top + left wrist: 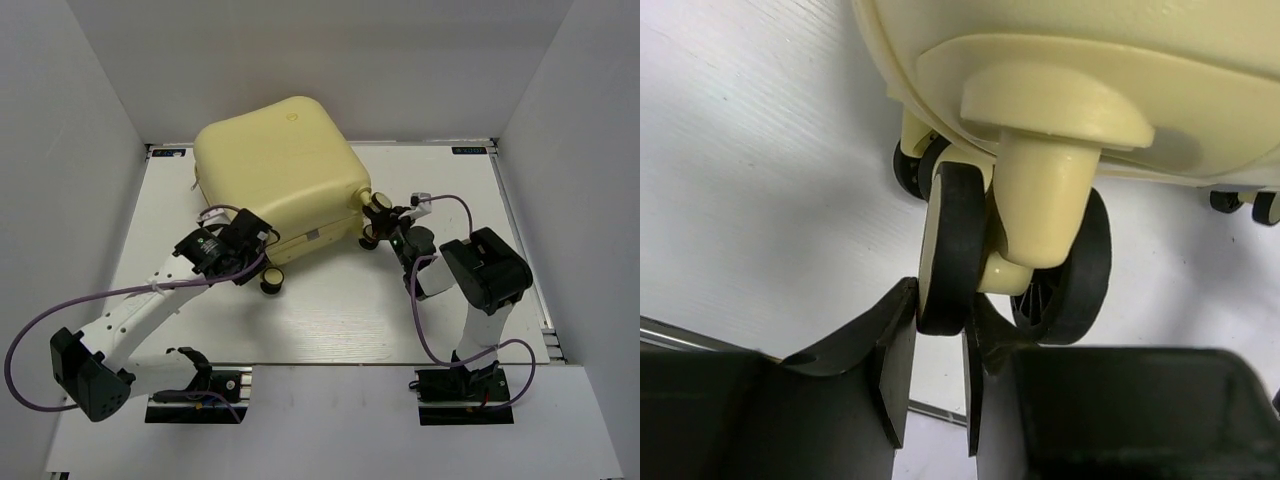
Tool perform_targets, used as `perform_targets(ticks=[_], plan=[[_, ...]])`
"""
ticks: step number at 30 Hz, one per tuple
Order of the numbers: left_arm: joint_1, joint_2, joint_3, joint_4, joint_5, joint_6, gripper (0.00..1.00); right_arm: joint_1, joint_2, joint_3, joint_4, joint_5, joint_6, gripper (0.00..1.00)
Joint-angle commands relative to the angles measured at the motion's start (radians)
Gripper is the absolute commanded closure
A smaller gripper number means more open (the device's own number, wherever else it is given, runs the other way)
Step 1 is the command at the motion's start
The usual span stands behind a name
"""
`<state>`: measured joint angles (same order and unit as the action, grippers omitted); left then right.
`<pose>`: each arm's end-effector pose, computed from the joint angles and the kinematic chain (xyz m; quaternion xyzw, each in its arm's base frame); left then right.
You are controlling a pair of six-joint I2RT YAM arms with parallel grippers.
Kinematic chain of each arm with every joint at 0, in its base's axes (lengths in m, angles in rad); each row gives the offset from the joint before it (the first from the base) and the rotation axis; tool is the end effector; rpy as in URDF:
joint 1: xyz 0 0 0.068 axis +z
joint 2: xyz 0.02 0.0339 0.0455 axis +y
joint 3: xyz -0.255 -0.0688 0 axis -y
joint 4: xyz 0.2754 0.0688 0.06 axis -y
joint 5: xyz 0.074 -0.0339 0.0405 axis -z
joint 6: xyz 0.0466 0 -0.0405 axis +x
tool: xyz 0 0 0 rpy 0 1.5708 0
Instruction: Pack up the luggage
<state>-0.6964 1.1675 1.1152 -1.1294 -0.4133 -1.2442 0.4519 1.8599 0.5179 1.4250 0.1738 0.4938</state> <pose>0.1979 -0.1411 0.2856 -0.2979 0.9137 -0.0424 0.2730 0.3032 0.1382 0.1132 0.0780 0.6731 0.2815 0.6794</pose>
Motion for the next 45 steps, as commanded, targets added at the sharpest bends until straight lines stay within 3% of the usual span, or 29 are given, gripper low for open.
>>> perform_targets(ticks=[1, 8, 15, 19, 20, 21, 27, 30, 31, 32, 33, 35, 36, 37, 41, 44, 45], plan=[[0.133, -0.060, -0.032, -0.367, -0.174, 0.101, 1.00, -0.148, 0.051, 0.024, 0.124, 0.282, -0.061, 1.00], [0.360, -0.058, -0.020, -0.331, -0.209, 0.218, 1.00, -0.177, 0.053, 0.056, 0.126, 0.187, -0.141, 1.00], [0.615, -0.017, -0.061, -0.103, -0.073, 0.531, 1.00, -0.202, 0.100, 0.164, 0.126, 0.112, -0.169, 1.00], [0.689, 0.058, -0.064, -0.030, -0.064, 0.697, 1.00, -0.196, 0.166, 0.250, 0.126, 0.089, -0.179, 1.00], [0.684, 0.067, -0.068, 0.044, -0.059, 0.707, 1.00, -0.197, 0.179, 0.270, 0.124, 0.082, -0.178, 1.00], [0.749, 0.084, -0.058, 0.036, -0.050, 0.704, 1.00, -0.196, 0.192, 0.334, 0.124, 0.084, -0.181, 1.00], [0.824, 0.147, 0.004, 0.131, 0.030, 0.819, 1.00, -0.196, 0.361, 0.576, 0.127, 0.075, -0.157, 1.00], [0.836, 0.182, 0.084, 0.109, 0.068, 0.816, 1.00, -0.180, 0.345, 0.577, 0.126, -0.023, -0.135, 1.00], [0.830, 0.187, 0.131, 0.126, 0.109, 0.833, 0.85, -0.156, 0.328, 0.550, 0.126, -0.055, -0.194, 1.00], [0.825, 0.184, 0.147, 0.126, 0.137, 0.844, 0.85, -0.156, 0.328, 0.545, 0.124, -0.098, -0.198, 1.00], [0.783, 0.178, 0.168, 0.140, 0.192, 0.857, 0.59, -0.156, 0.305, 0.527, 0.127, -0.123, -0.195, 1.00], [0.730, 0.163, 0.231, 0.152, 0.218, 0.885, 0.25, -0.150, 0.291, 0.515, 0.124, -0.193, -0.212, 1.00], [0.654, 0.162, 0.288, 0.154, 0.220, 0.885, 0.06, -0.142, 0.274, 0.501, 0.126, -0.207, -0.227, 1.00], [0.578, 0.165, 0.343, 0.158, 0.237, 0.900, 0.00, -0.140, 0.271, 0.495, 0.124, -0.226, -0.222, 1.00], [0.245, 0.239, 0.466, 0.223, 0.232, 0.914, 0.00, -0.130, 0.248, 0.444, 0.127, -0.299, -0.224, 1.00], [0.075, 0.468, 0.629, 0.240, 0.252, 0.899, 0.00, -0.125, 0.232, 0.409, 0.126, -0.309, -0.205, 1.00], [0.049, 0.563, 0.778, 0.234, 0.249, 0.904, 0.00, -0.124, 0.231, 0.401, 0.126, -0.315, -0.204, 1.00]])
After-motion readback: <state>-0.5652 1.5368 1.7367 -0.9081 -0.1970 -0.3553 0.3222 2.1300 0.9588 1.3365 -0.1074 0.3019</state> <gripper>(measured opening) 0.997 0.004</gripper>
